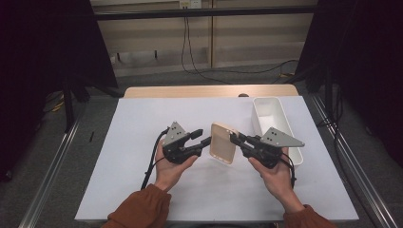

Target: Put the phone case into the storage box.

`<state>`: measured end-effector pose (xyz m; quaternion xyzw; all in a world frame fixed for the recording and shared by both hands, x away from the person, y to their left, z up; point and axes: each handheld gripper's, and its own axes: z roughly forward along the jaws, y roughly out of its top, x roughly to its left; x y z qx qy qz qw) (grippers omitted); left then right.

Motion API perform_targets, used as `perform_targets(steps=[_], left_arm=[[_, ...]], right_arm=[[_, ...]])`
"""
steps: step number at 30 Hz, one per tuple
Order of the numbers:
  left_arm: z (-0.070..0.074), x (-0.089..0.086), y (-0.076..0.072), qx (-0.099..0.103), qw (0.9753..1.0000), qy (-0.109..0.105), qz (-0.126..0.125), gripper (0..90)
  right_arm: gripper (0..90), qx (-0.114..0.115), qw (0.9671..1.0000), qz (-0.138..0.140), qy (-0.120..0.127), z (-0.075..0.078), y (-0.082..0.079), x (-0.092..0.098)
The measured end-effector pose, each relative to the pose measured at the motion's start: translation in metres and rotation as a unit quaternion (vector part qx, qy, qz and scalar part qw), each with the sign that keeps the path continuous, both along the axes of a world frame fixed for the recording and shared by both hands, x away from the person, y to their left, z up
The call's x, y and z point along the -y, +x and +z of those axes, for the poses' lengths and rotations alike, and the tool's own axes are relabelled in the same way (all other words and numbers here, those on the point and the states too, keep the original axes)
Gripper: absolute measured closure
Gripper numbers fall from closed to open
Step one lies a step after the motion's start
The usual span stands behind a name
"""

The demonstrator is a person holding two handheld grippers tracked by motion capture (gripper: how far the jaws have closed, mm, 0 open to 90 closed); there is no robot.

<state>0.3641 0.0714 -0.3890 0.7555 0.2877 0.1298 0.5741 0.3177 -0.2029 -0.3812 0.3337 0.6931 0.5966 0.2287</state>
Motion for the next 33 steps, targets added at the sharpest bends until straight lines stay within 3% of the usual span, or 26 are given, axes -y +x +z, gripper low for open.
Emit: perform_targets(steps=[3,5,9,15,19,22,26,33], left_arm=[[-0.001,0.000,0.000,-0.003,0.9999,-0.001,0.010,40.5],[-0.001,0.000,0.001,0.007,0.9999,0.001,0.013,33.0],[-0.002,0.000,0.003,0.012,0.9997,-0.012,0.016,19.5],[-0.005,-0.002,0.007,0.014,0.9997,0.008,0.019,3.7],[-0.002,-0.006,0.006,0.014,0.9996,0.011,0.020,3.0],[0.001,-0.009,0.002,0.022,0.9990,0.019,0.035,2.4],[0.000,-0.018,-0.001,0.023,0.9990,0.010,0.037,2.6],[-0.005,-0.035,-0.003,0.030,0.9973,0.011,0.067,2.6]], right_arm=[[80.3,-0.001,1.0000,0.003,0.000,0.000,0.001,0.000],[80.4,-0.001,1.0000,0.003,0.001,0.000,0.001,0.000],[80.3,-0.001,1.0000,0.004,0.000,0.000,0.001,0.001],[80.3,-0.001,1.0000,0.003,0.002,0.000,0.002,0.003],[80.3,-0.001,1.0000,0.001,0.002,0.000,0.002,0.004],[80.3,0.000,1.0000,0.001,0.003,0.000,0.003,0.004],[80.3,-0.001,1.0000,0.003,0.002,0.000,0.003,0.004],[80.3,-0.001,1.0000,0.004,0.003,0.000,0.004,0.005]])
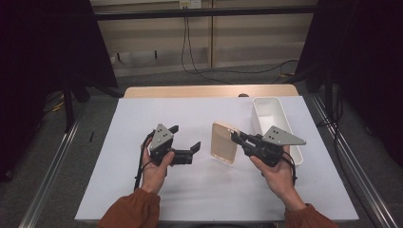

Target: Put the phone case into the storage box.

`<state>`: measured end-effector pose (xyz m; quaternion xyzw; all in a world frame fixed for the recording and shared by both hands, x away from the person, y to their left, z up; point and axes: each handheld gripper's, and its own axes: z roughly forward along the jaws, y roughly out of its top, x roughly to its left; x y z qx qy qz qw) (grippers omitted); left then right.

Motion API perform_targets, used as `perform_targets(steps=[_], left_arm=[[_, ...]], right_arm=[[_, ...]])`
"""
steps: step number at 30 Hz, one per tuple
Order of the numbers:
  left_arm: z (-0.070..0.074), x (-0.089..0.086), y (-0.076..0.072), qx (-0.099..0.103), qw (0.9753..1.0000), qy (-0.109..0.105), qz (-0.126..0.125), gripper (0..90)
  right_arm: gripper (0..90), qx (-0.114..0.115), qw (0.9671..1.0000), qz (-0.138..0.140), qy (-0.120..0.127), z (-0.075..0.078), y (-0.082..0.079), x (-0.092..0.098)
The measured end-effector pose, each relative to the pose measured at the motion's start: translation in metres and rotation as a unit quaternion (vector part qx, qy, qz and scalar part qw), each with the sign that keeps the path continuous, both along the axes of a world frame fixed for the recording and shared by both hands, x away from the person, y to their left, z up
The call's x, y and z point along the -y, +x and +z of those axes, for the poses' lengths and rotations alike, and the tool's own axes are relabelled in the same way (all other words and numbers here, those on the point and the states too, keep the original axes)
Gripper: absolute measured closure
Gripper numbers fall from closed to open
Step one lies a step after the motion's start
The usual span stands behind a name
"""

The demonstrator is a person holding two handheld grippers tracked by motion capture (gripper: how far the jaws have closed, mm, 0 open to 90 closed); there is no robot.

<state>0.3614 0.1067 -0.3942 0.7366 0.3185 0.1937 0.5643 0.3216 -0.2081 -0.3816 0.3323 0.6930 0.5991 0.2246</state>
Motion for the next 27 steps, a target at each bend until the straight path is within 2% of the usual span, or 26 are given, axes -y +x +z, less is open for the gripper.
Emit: perform_targets(steps=[2,5,10,12,14,21,22,27], left_arm=[[-0.001,-0.005,0.000,-0.004,1.0000,-0.005,0.001,2.6],[-0.003,-0.011,0.000,-0.009,0.9995,-0.021,0.020,2.6],[0.000,-0.023,-0.005,0.001,0.9992,-0.029,0.027,2.6],[-0.001,-0.028,-0.007,0.013,0.9994,-0.019,0.028,2.6],[-0.002,-0.033,-0.009,0.014,0.9995,-0.014,0.026,2.6],[-0.003,-0.050,-0.015,0.026,0.9987,-0.016,0.042,2.6],[-0.003,-0.053,-0.015,0.025,0.9985,-0.021,0.043,2.6],[-0.004,-0.068,-0.019,0.025,0.9981,-0.021,0.052,2.5]], right_arm=[[80.3,0.001,1.0000,-0.002,0.002,0.000,0.000,0.001],[80.2,0.001,1.0000,-0.003,0.002,0.001,0.000,0.002],[80.3,0.002,1.0000,-0.005,0.005,0.001,0.000,0.003],[80.2,0.002,1.0000,-0.003,0.005,0.001,0.000,0.004],[80.2,0.001,1.0000,-0.004,0.004,0.001,0.000,0.004],[80.3,0.005,1.0000,-0.005,0.004,0.002,0.000,0.005],[80.3,0.005,1.0000,-0.005,0.004,0.002,0.000,0.005],[80.2,0.007,0.9999,-0.006,0.007,0.002,-0.001,0.007]])
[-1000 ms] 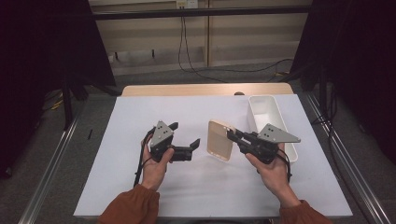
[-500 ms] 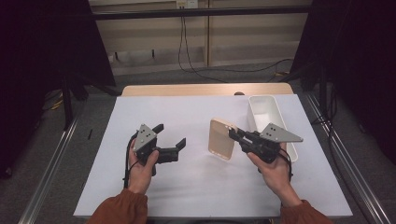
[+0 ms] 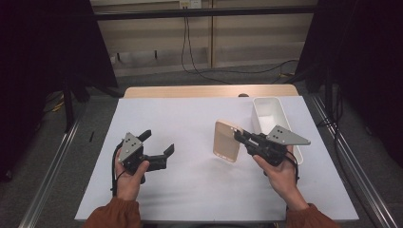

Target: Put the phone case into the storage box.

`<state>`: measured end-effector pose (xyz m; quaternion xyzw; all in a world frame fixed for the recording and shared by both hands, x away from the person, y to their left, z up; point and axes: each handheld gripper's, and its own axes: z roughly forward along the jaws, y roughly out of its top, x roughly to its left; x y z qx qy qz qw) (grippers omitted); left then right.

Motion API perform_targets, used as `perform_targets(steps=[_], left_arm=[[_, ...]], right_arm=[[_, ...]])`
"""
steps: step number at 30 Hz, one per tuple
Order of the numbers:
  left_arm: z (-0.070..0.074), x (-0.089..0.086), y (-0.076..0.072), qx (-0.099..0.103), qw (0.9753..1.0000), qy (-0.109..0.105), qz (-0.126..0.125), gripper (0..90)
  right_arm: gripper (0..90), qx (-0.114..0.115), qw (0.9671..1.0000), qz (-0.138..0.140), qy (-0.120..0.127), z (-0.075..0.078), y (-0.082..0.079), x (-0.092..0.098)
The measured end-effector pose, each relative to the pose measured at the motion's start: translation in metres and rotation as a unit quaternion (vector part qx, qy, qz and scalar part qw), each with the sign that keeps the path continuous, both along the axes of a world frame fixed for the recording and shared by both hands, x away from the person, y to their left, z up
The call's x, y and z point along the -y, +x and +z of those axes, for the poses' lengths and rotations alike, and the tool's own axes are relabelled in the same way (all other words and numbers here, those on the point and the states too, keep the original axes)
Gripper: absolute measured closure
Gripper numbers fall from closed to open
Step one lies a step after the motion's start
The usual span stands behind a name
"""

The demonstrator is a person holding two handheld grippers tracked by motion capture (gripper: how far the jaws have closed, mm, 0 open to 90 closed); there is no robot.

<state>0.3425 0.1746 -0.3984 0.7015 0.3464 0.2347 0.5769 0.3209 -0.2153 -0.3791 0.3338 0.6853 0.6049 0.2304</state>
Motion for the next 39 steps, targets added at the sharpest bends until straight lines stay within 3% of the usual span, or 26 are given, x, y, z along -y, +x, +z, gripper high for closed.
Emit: perform_targets(steps=[11,20,29,39], left_arm=[[-0.006,-0.028,-0.011,-0.002,0.9996,-0.001,0.029,2.3],[-0.009,-0.038,-0.020,-0.002,0.9993,0.001,0.038,2.2],[-0.013,-0.049,-0.029,0.000,0.9986,-0.012,0.052,2.0],[-0.019,-0.055,-0.031,0.003,0.9978,-0.015,0.064,2.0]], right_arm=[[80.2,0.006,1.0000,-0.004,0.001,0.003,0.000,0.003],[80.2,0.008,0.9999,-0.008,0.004,0.006,0.000,0.007],[80.2,0.013,0.9998,-0.012,0.007,0.009,-0.001,0.012],[80.2,0.015,0.9996,-0.020,0.010,0.014,0.001,0.018]])
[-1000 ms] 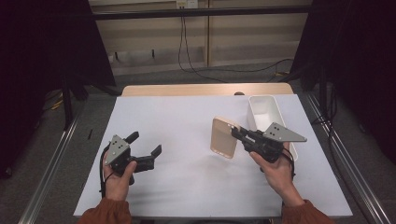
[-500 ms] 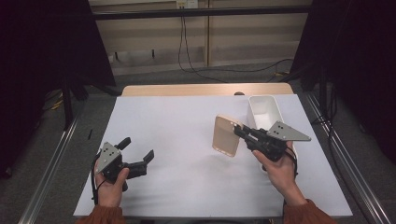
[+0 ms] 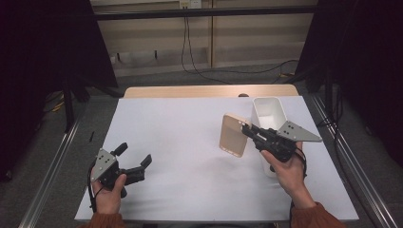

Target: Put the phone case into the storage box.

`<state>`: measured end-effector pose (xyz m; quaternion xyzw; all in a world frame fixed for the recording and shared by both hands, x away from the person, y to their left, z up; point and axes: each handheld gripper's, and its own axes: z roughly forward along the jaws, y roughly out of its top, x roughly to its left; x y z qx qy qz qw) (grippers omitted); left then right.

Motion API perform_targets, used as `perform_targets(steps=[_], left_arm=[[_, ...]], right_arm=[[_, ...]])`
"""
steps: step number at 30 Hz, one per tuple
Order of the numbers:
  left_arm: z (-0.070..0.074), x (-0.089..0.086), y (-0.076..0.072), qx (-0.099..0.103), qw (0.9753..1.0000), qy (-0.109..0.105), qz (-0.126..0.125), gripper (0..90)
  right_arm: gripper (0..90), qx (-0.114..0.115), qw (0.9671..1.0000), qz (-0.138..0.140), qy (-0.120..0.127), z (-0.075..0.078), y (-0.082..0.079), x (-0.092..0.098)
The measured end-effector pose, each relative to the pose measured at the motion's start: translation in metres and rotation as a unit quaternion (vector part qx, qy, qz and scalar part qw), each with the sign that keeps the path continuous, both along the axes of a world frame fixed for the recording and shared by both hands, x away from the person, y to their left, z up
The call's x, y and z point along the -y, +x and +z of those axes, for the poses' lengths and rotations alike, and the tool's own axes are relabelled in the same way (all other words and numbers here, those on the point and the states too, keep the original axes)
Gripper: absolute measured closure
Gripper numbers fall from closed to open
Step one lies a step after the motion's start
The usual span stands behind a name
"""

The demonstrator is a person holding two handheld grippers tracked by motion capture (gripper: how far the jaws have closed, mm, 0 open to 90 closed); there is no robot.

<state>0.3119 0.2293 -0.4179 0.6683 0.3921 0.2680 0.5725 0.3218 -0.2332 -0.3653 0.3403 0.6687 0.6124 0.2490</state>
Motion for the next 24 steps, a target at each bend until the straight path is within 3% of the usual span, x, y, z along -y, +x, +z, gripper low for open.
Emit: perform_targets(steps=[8,24], left_arm=[[0.000,0.002,-0.002,0.003,1.0000,-0.004,0.001,2.1],[-0.003,0.001,-0.001,-0.001,1.0000,-0.003,-0.003,1.7]], right_arm=[[80.2,0.003,1.0000,0.006,0.002,0.008,0.005,0.004],[80.3,0.017,0.9998,-0.009,-0.002,0.033,0.020,0.021]])
